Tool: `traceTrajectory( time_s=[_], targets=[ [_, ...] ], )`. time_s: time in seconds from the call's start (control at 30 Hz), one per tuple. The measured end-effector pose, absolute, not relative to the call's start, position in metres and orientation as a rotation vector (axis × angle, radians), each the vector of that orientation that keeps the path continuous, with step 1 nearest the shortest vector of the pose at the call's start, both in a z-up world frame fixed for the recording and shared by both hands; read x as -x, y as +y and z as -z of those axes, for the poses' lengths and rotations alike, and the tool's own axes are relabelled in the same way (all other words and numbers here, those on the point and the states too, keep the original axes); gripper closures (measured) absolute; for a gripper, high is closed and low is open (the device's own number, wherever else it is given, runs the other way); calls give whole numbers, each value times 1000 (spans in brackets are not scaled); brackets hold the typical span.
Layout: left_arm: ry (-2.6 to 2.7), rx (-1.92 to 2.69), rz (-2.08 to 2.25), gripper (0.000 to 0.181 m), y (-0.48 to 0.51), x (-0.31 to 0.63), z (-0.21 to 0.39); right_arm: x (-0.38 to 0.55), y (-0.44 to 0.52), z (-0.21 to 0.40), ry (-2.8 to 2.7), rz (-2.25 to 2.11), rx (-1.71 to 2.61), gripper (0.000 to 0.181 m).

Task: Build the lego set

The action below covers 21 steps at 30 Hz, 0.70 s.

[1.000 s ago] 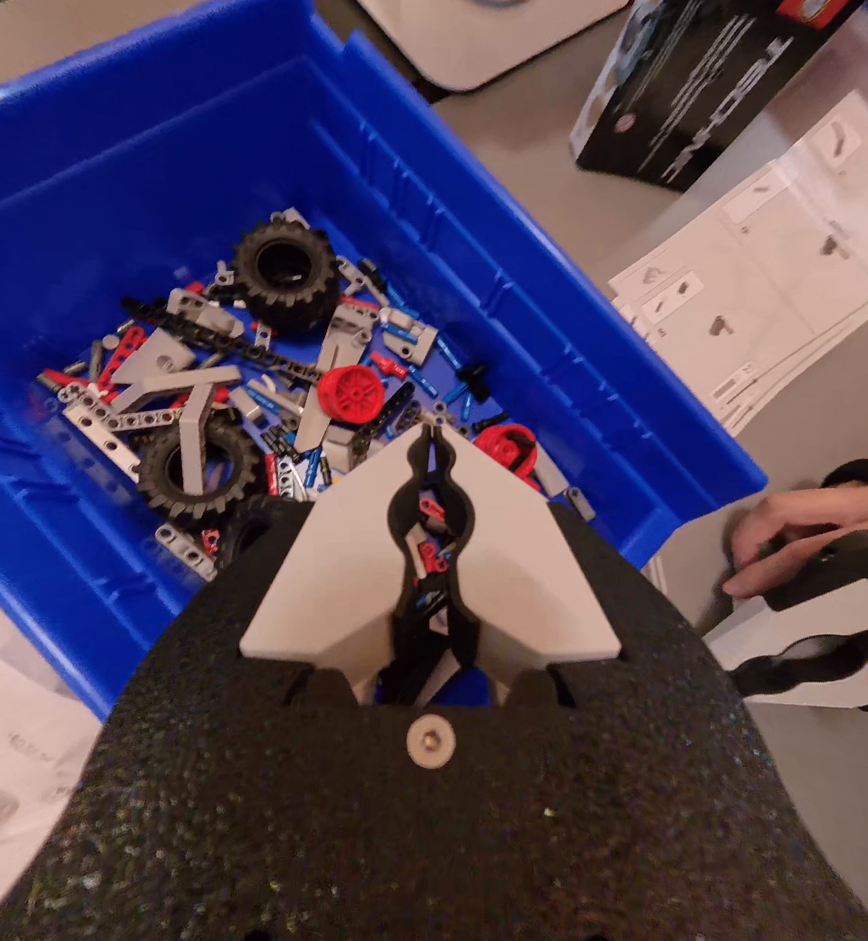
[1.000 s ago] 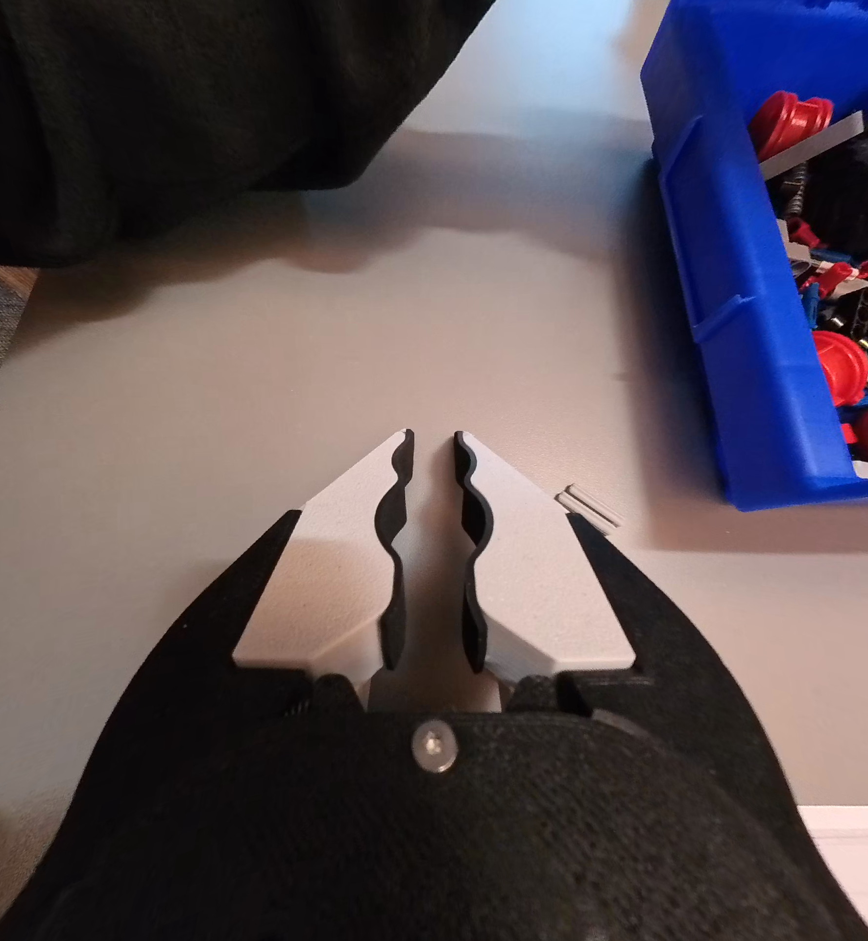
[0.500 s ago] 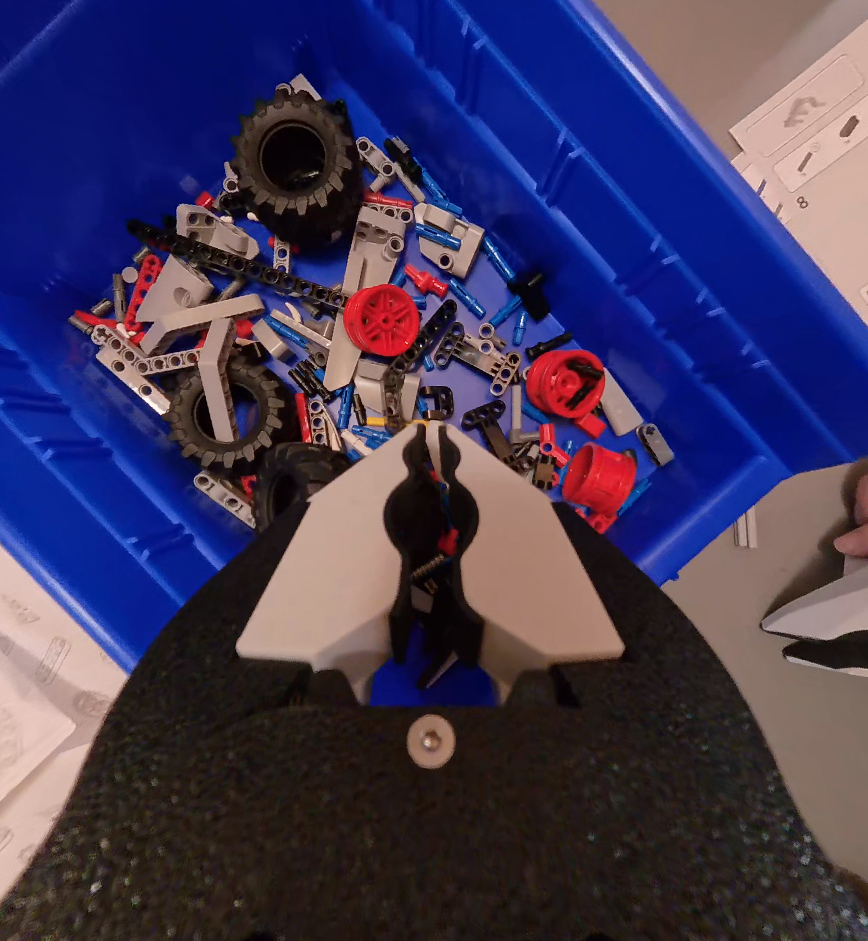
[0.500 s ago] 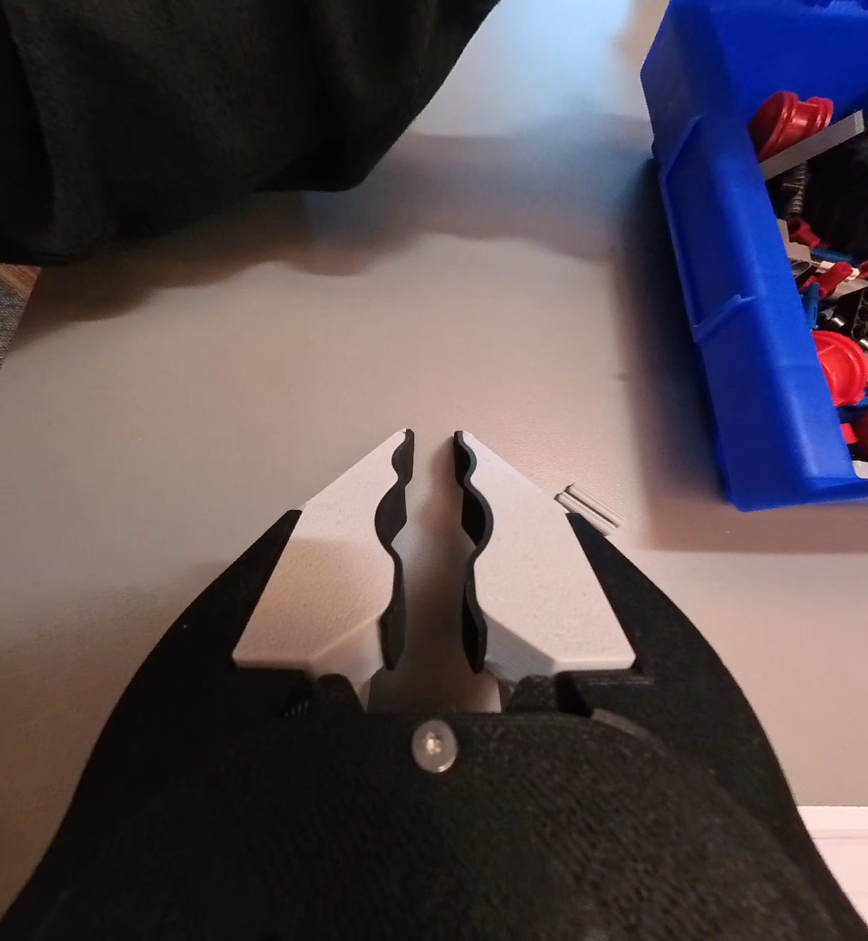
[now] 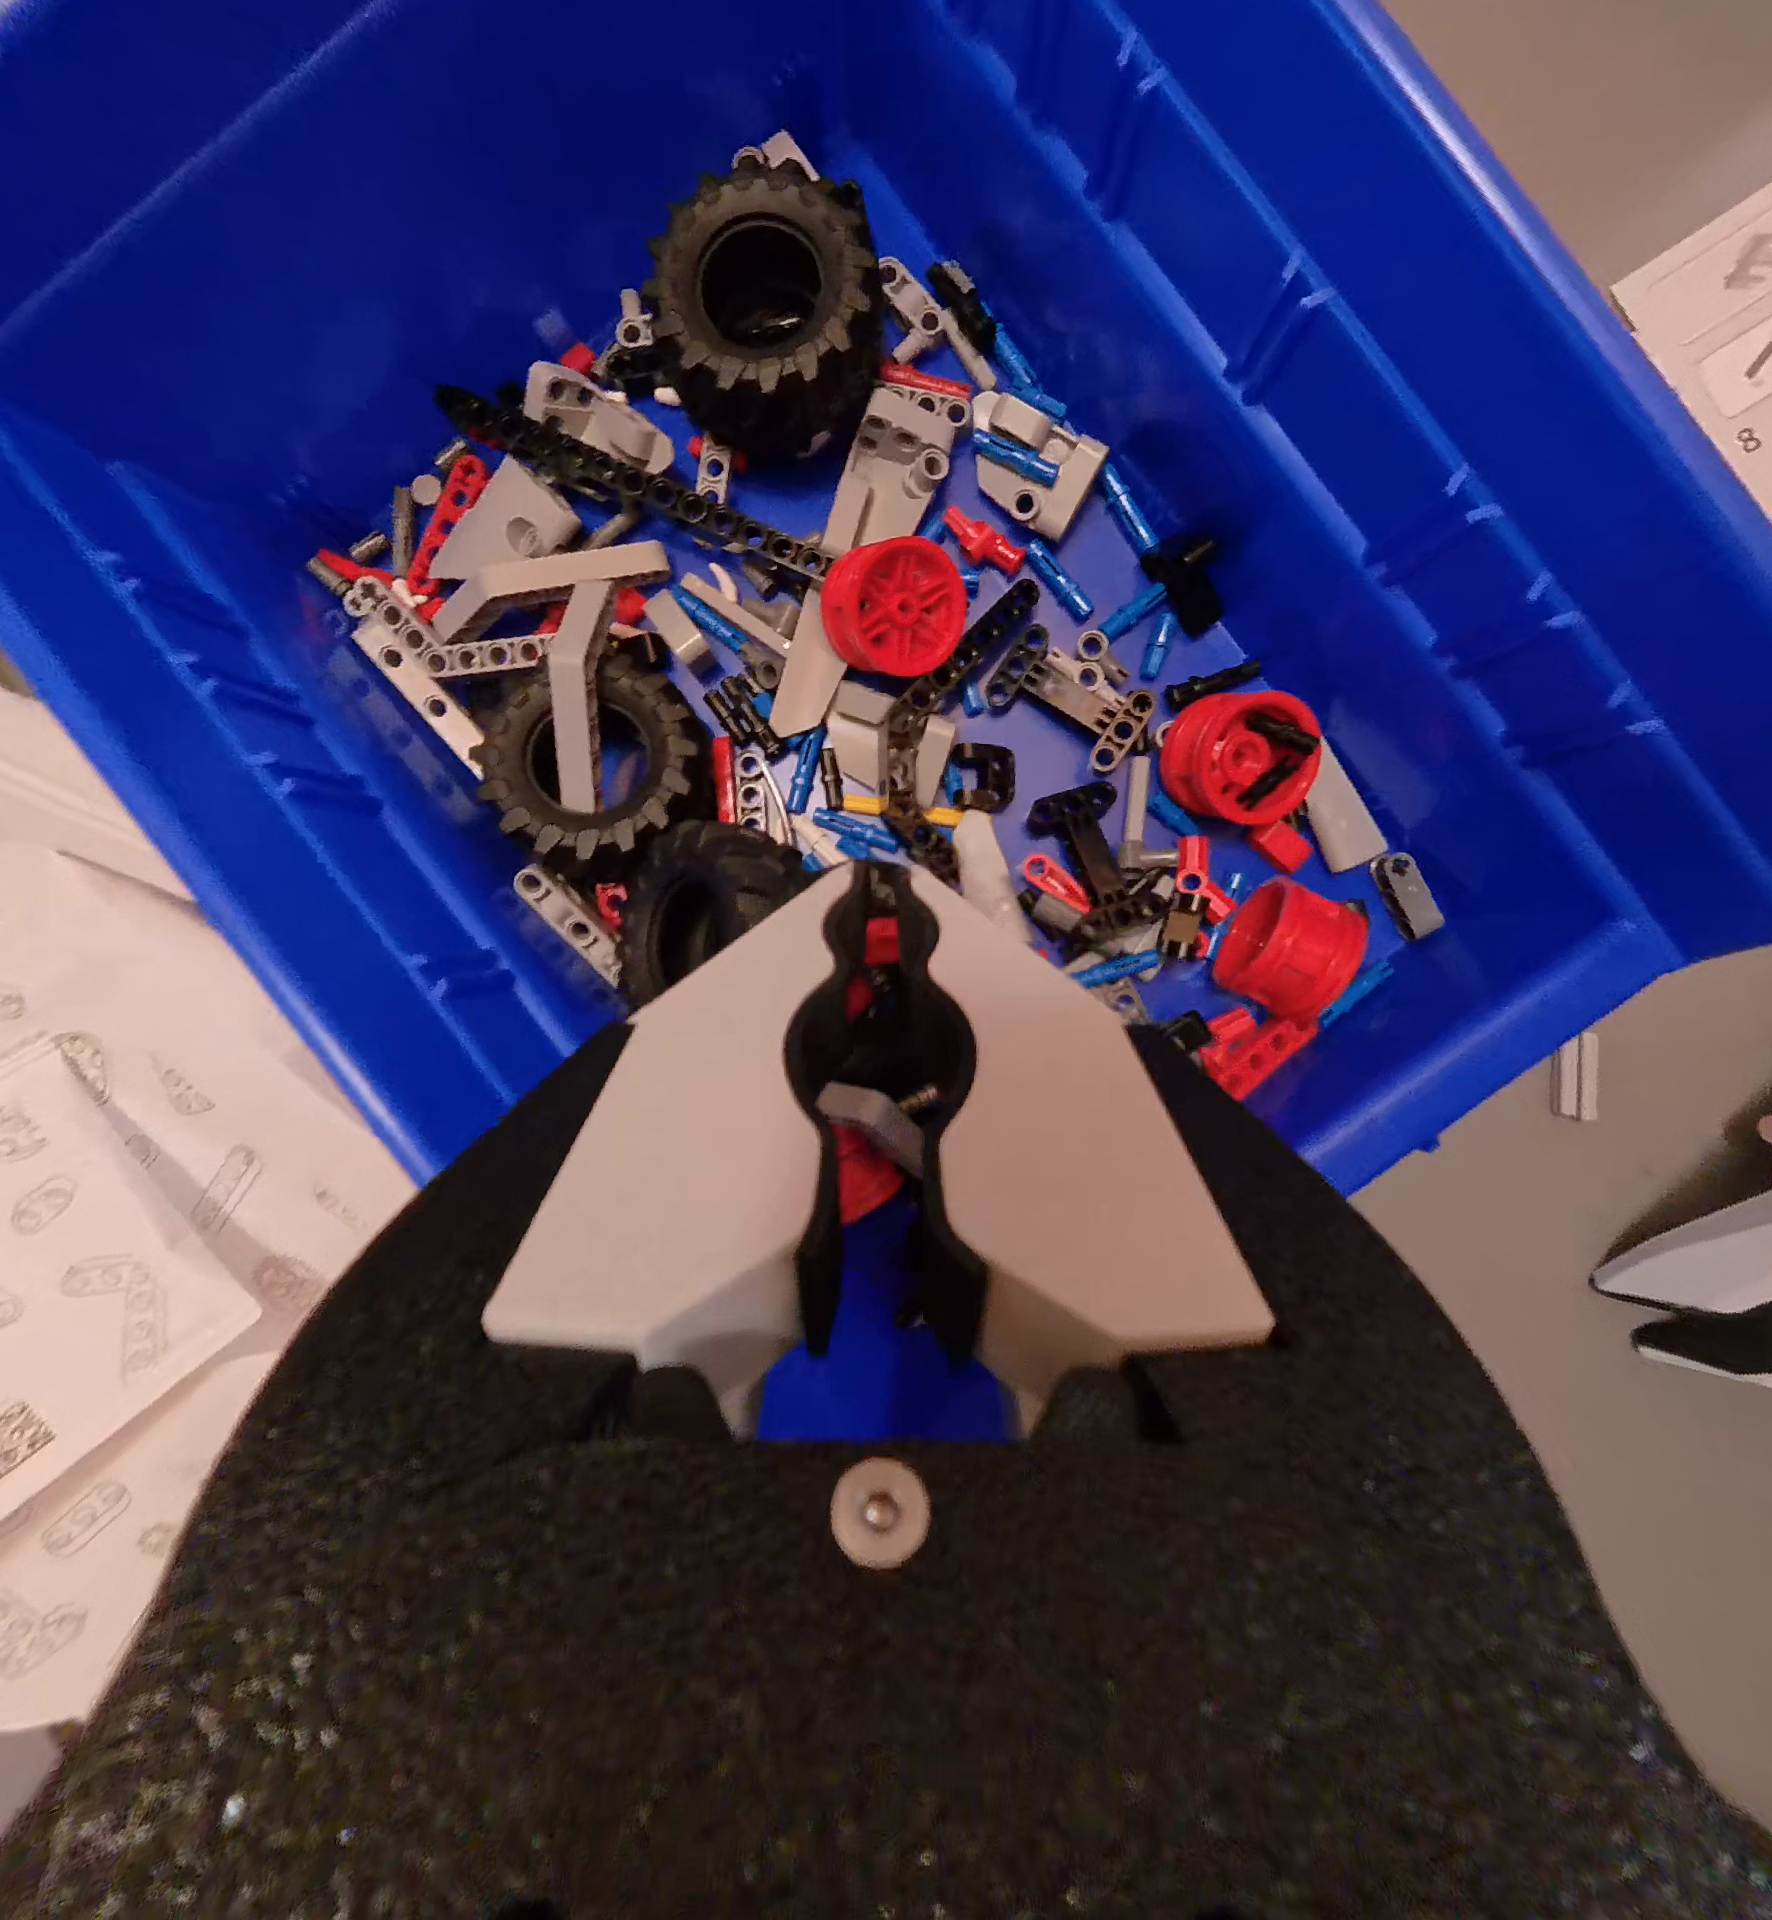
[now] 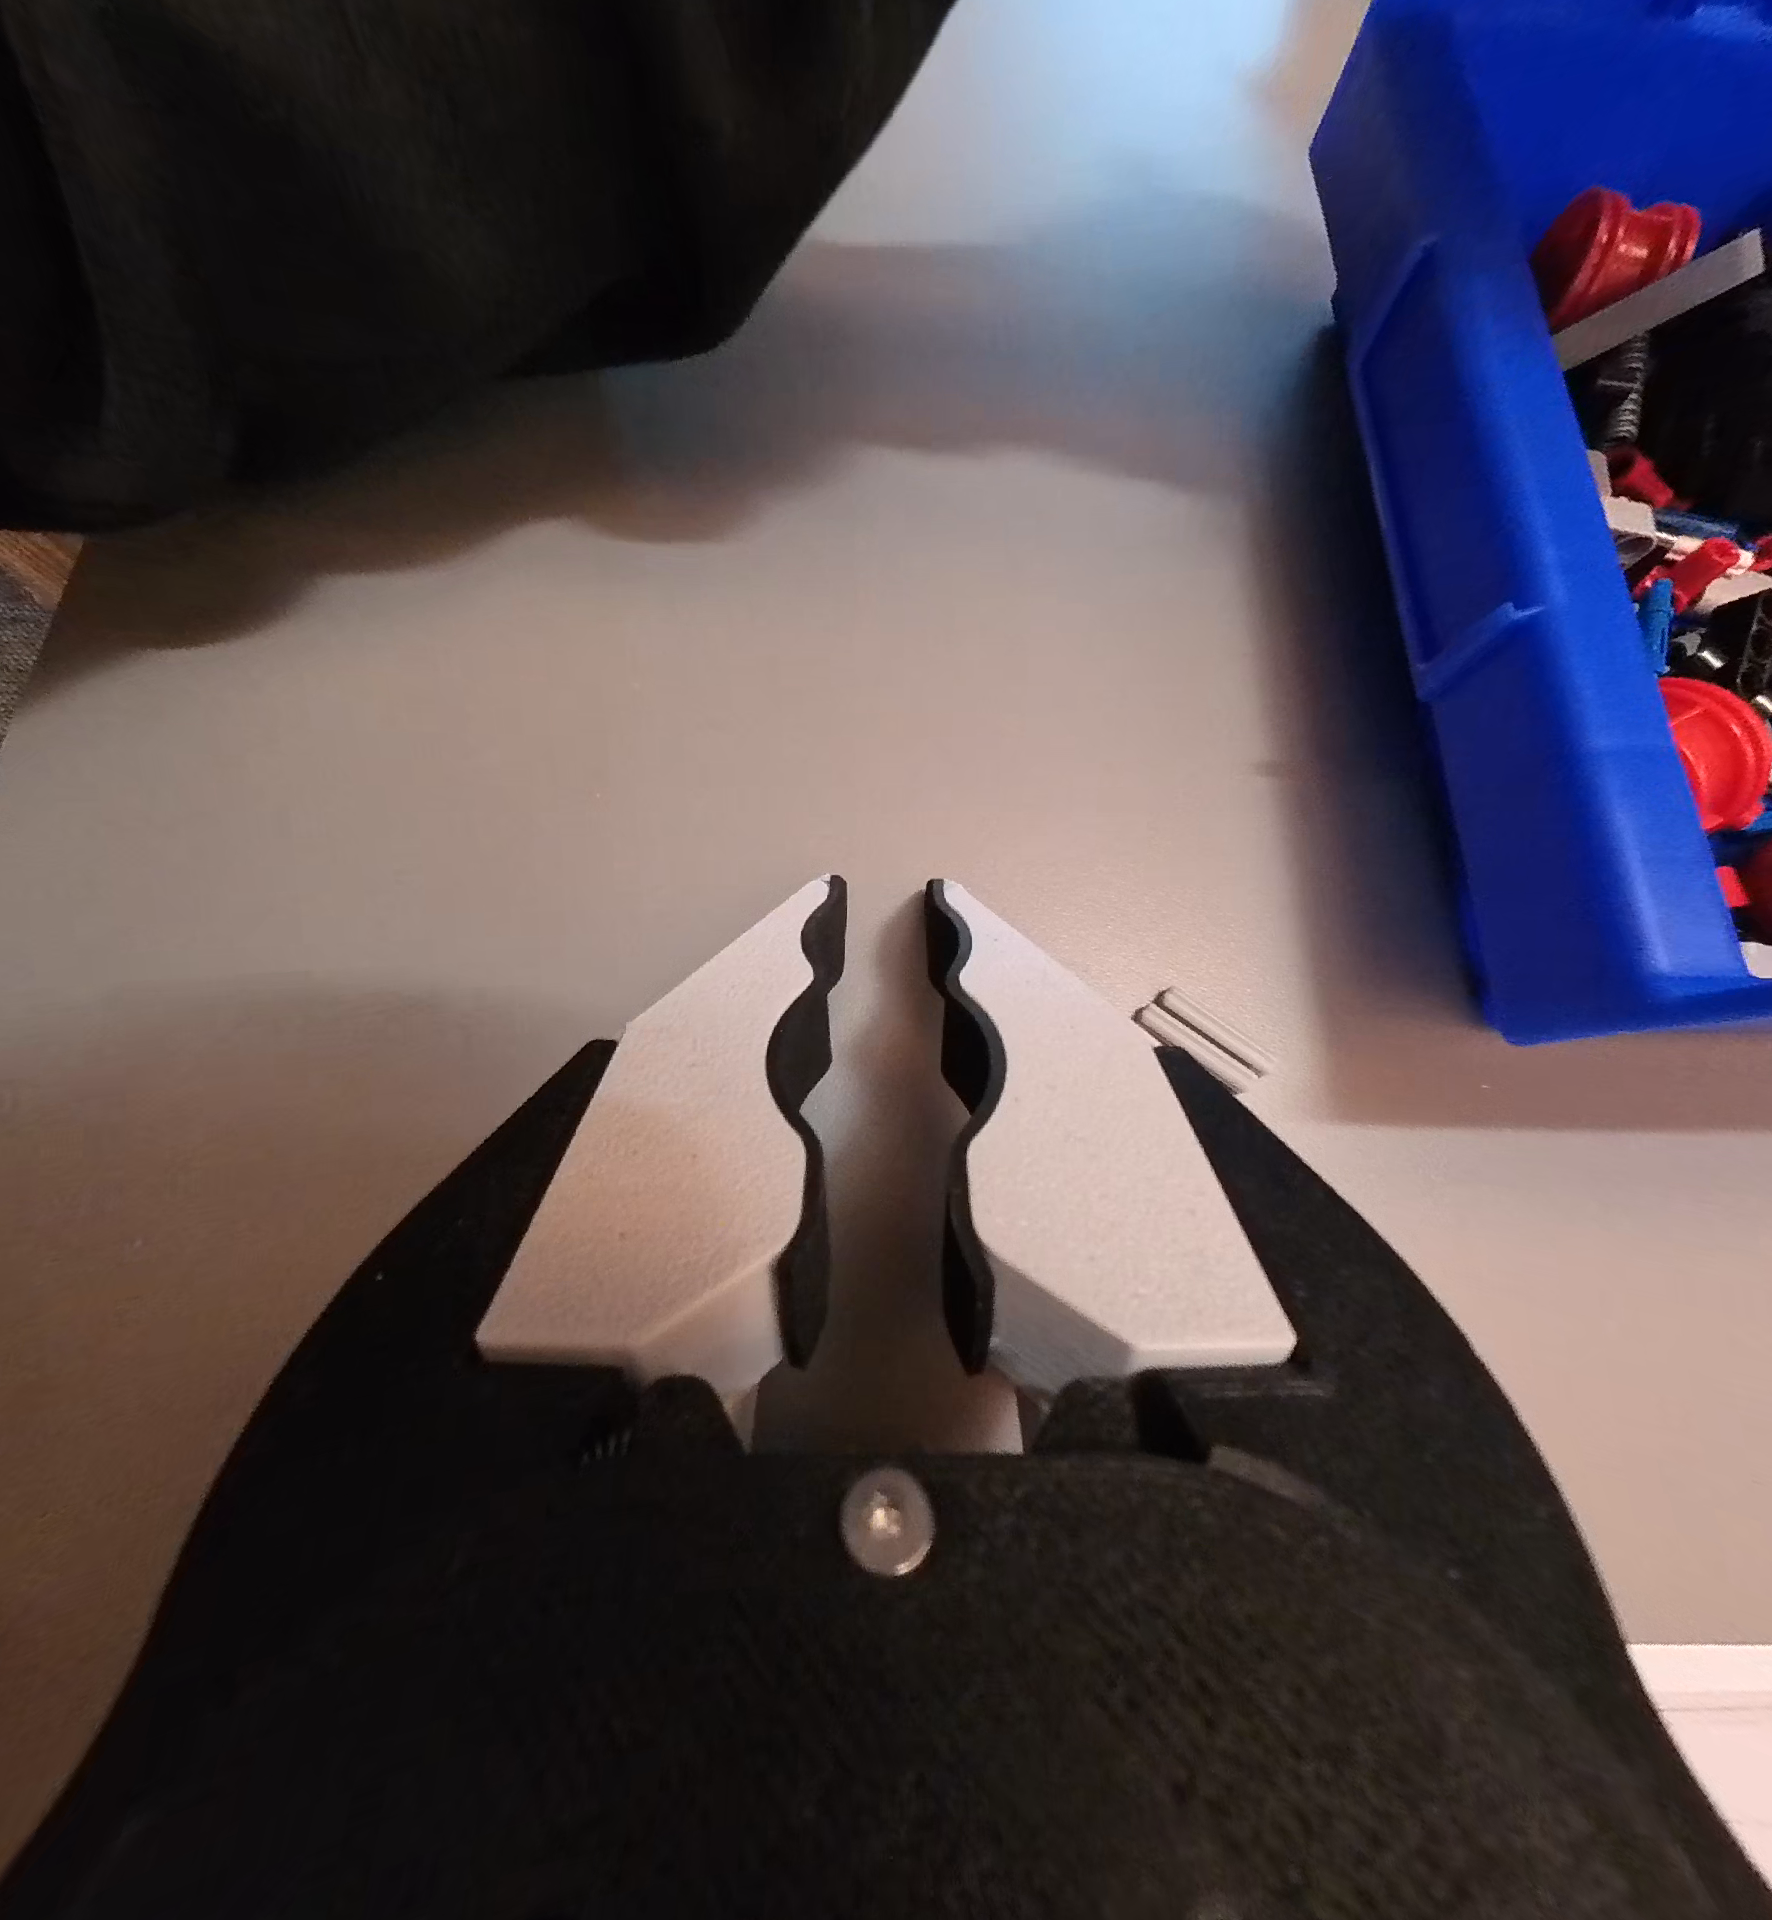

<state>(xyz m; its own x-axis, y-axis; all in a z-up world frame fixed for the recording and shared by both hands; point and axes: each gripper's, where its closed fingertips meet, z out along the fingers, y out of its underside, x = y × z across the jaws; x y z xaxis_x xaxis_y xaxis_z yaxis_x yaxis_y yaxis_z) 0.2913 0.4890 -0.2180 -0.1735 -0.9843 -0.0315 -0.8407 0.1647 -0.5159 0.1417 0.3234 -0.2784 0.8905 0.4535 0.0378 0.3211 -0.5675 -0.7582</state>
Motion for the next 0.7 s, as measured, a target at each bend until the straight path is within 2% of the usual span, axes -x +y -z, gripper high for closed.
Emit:
traceTrajectory(
  time_s=[0.43,0.7],
  targets=[
    [2196,1787,493,179,484,-269,225,-142,323,278,-552,-205,2220,169],
    [2470,1815,466,168,446,-254,256,-142,323,278,-552,-206,2220,169]
  ],
)
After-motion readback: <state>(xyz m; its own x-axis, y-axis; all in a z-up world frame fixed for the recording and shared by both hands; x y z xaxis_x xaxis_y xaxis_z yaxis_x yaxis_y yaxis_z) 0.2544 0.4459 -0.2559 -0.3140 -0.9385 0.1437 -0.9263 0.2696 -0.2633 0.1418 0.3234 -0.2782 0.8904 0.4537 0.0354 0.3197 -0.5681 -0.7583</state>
